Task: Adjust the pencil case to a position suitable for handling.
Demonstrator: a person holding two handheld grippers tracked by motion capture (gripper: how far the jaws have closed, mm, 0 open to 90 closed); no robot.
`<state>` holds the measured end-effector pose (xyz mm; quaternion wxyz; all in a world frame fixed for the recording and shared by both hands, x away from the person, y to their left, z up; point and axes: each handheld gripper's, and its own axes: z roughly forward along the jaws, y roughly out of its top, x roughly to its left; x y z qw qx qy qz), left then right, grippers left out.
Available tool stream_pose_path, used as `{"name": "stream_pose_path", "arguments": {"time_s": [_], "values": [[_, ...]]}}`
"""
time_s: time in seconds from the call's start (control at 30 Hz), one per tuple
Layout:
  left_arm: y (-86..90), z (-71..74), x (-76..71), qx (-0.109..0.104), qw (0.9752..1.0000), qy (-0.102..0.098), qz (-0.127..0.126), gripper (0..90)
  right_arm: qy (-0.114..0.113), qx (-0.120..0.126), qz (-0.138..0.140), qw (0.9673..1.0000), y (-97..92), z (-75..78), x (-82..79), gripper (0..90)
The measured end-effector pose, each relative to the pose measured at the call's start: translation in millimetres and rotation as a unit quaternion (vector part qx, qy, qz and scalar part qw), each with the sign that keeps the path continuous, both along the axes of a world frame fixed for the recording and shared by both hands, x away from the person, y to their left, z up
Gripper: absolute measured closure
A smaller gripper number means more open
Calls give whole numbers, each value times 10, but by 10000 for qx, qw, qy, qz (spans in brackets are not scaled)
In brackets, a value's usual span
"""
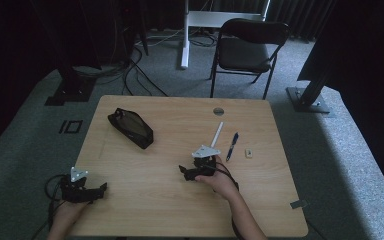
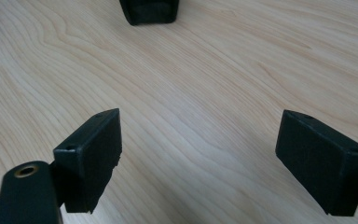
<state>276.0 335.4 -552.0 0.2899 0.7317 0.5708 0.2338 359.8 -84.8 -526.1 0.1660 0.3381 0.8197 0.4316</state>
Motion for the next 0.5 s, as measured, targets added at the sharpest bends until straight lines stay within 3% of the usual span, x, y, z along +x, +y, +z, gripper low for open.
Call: {"name": "stream_pose_path", "arguments": {"time_s": [0.5], "values": [[0,0,0,0,10000,1,0,1,-30,-42,204,9998,232,40,95,141]]}}
